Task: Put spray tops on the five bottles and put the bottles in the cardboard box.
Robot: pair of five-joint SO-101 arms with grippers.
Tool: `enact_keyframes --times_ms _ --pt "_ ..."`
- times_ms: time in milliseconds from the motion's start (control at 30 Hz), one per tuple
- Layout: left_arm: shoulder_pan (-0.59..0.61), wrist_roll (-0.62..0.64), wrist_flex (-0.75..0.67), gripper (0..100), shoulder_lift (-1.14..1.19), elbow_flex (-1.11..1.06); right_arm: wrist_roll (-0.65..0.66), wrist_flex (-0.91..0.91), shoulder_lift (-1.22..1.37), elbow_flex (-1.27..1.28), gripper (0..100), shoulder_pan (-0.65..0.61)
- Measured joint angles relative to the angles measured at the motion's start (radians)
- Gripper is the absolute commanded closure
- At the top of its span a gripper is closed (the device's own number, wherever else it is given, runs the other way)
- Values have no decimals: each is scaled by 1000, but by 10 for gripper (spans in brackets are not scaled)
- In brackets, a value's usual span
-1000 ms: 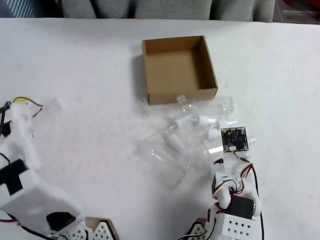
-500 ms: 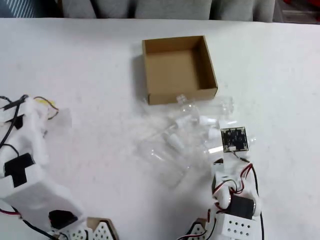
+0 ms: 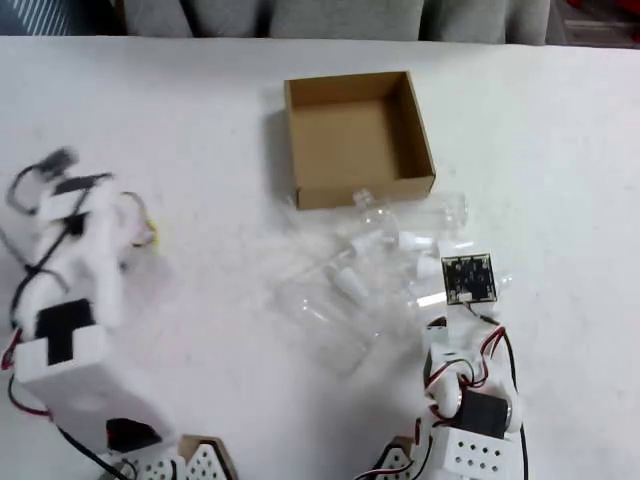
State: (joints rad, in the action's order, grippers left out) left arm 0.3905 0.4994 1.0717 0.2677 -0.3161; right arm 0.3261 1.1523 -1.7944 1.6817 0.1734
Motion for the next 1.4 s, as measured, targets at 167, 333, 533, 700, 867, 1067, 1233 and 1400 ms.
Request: enact_keyframes --times_ms 167,333,533,700,867,1067,1233,1400 --pt "-189 -293 239 980 2 91 0 0 0 0 981 0" --pt "-341 -410 339 980 2 110 0 0 0 0 981 0" --pt "-404 -420 342 980 -5 104 0 0 0 0 981 0" --pt "-407 -420 302 980 -143 -31 0 0 0 0 981 0" --pt "-408 -420 146 961 -270 -219 0 0 0 0 981 0" --pt "-410 -420 127 731 -272 -235 0 0 0 0 981 0" --pt "-396 -427 198 642 -272 -235 0 0 0 0 981 0" --pt "-358 -427 264 642 -272 -190 0 0 0 0 981 0"
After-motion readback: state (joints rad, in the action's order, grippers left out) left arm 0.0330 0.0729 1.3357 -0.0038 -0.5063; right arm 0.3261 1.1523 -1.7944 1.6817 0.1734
